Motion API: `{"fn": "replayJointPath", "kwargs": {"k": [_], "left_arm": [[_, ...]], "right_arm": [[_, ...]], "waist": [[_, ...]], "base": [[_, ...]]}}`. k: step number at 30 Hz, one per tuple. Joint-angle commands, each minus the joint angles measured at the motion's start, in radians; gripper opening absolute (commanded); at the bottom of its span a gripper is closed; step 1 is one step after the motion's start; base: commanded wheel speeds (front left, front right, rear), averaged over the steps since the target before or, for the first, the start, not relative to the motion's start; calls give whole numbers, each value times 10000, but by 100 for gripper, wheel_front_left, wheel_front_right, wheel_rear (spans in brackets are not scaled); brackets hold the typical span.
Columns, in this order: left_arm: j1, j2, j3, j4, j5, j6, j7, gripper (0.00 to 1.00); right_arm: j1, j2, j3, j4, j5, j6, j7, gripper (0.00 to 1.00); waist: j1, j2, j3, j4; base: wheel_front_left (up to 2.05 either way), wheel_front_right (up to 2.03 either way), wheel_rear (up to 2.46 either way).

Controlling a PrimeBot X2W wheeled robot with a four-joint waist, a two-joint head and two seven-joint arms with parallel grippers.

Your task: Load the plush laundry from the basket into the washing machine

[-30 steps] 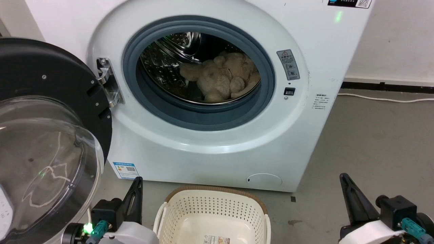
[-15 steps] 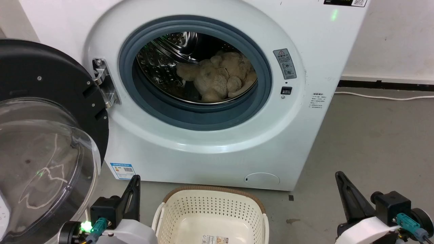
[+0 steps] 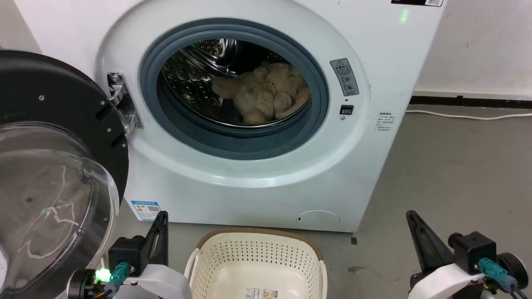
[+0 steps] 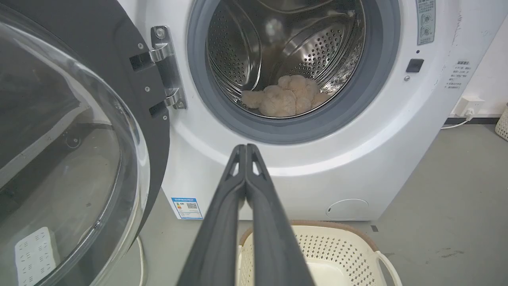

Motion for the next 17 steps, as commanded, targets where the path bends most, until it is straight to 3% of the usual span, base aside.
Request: {"fn": "replayJointPath", "kwargs": {"k": [1, 17], "left_arm": [[-138, -31, 63, -78, 106, 15, 67, 0], [-157, -91, 172, -208, 271, 30, 246, 0]], "right_arm": [[-193, -8, 34, -62, -70, 5, 70, 0], [-256, -8, 103, -80, -156, 6, 250, 0]], "waist": [[0, 0, 2, -9], [0, 0, 18, -81]], "base": [[0, 0, 0], [0, 0, 0]]}}
